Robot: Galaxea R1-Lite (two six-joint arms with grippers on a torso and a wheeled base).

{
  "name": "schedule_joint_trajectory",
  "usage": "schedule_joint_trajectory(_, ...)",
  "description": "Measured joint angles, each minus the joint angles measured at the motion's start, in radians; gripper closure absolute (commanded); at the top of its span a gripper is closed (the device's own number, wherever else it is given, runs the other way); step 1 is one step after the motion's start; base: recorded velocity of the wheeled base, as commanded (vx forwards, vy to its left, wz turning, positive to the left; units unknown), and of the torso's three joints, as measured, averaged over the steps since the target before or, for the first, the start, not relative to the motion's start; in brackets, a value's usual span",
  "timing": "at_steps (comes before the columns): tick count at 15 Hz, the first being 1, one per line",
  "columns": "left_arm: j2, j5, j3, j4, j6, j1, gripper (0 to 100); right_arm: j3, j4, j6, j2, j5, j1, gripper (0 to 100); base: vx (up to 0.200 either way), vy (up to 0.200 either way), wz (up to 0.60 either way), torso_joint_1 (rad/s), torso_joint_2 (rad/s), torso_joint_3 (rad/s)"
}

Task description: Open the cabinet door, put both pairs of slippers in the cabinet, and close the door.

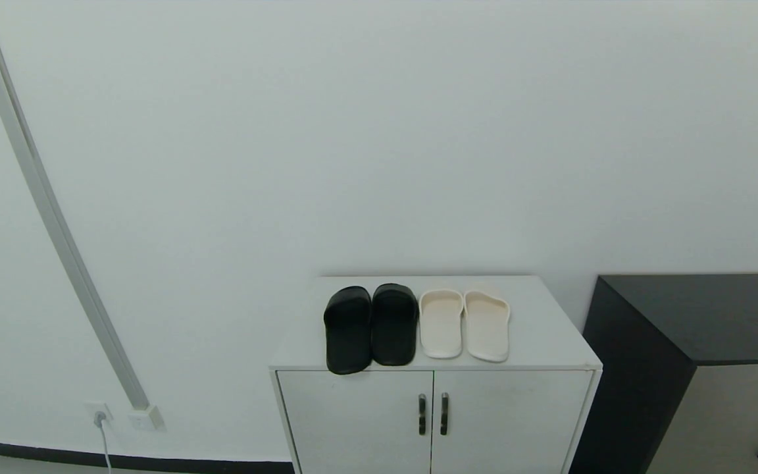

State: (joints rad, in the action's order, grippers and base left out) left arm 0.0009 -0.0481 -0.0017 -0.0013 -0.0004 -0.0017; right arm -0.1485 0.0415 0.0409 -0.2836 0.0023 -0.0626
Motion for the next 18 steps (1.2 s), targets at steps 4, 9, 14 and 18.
schedule_joint_trajectory(4,0.000,0.000,0.000,0.000,-0.001,0.000,100,-0.037,0.262,0.048,-0.437,0.001,-0.123,0,0.000,0.000,0.00,0.000,0.00,0.000)
schedule_joint_trajectory(9,0.000,0.000,0.000,0.000,-0.004,0.000,100,-0.204,0.438,0.171,-0.858,-0.175,-0.433,0,0.000,0.000,0.00,0.000,0.00,0.000)
schedule_joint_trajectory(14,0.000,0.000,-0.001,0.000,-0.004,0.001,100,-0.439,0.452,0.237,-1.120,-0.321,-0.613,0,0.000,0.000,0.00,0.000,0.00,0.000)
schedule_joint_trajectory(18,0.000,-0.001,-0.001,0.000,-0.004,0.000,100,-0.555,0.508,0.267,-1.314,-0.376,-0.648,0,0.000,0.000,0.00,0.000,0.00,0.000)
